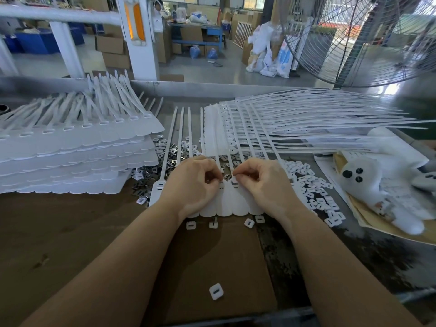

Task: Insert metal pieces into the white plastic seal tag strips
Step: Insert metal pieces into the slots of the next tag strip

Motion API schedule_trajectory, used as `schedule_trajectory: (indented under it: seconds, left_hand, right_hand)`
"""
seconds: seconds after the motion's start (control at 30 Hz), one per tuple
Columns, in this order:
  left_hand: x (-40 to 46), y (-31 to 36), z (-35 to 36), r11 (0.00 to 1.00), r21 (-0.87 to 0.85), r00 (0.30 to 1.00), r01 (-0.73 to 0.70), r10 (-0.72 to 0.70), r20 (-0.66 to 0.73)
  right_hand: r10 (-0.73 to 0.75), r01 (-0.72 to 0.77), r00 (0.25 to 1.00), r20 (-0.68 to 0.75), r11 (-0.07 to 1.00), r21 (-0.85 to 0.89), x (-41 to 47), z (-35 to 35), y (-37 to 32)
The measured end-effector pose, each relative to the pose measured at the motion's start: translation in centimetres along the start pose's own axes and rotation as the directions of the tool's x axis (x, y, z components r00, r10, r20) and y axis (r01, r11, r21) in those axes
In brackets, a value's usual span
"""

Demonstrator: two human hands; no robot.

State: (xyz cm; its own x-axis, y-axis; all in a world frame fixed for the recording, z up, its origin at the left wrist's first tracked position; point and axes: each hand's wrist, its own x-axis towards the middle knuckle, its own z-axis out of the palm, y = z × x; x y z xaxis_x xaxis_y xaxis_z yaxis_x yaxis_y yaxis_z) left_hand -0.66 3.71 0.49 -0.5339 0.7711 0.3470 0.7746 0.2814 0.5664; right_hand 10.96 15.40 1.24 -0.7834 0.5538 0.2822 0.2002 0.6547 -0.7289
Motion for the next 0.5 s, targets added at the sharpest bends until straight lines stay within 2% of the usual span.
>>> schedule_trajectory:
  seconds: [0.5]
  left_hand:
    - [0.02, 0.04, -0.03, 1.000, 0.005, 1.000, 0.000, 0.000, -0.004]
  right_hand:
    - [0.089, -0.089, 0.996, 0.003, 0.993, -0.076, 0.26, 0.38, -0.28]
